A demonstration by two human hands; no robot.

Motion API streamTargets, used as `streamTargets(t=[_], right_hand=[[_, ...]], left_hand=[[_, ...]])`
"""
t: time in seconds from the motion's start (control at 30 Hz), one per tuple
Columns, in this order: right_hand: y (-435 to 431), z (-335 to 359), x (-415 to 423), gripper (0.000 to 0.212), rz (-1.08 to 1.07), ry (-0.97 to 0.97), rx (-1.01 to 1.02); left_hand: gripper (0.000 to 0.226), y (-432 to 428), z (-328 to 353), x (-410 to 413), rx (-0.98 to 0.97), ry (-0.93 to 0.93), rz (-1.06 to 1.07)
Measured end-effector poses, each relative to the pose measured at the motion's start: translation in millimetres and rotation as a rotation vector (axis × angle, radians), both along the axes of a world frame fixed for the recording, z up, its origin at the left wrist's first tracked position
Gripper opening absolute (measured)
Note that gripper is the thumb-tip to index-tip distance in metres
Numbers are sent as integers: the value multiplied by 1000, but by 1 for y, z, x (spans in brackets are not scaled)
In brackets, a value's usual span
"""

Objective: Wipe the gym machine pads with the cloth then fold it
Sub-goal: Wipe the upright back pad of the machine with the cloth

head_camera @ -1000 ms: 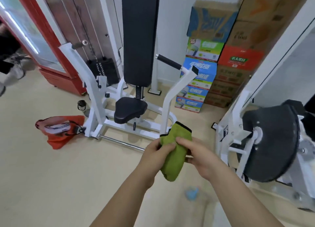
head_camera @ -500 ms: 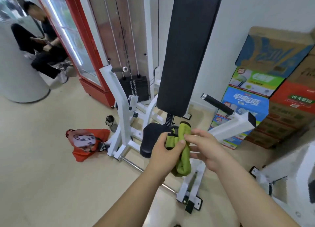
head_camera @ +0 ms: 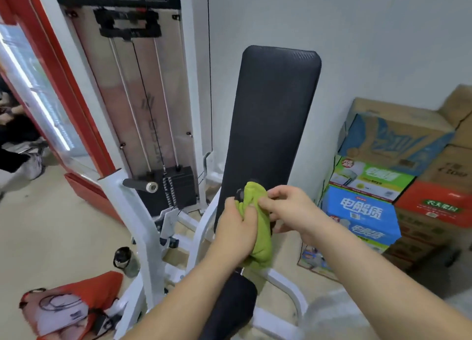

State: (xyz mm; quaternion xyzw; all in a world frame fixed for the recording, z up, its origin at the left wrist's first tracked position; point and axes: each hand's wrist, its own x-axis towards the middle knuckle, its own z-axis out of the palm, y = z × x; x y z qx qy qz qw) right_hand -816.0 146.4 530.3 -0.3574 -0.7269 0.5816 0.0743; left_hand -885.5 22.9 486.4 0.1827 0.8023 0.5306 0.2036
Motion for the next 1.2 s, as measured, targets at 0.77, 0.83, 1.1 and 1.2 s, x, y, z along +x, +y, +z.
streamTargets(t=[0.77,0.83,1.1,1.2], right_hand=[[317,142,-227,50,-403,-45,844],[331,139,-232,44,-458,57,723],[360,106,-244,33,-588,241,723],[365,102,-245,34,-596,248,710]], left_hand=[[43,288,163,-361,257,986,-23],[50,318,157,-367,117,1050,-24],[58,378,125,-347,37,1111,162],[60,380,112,-324,48,1217,47]])
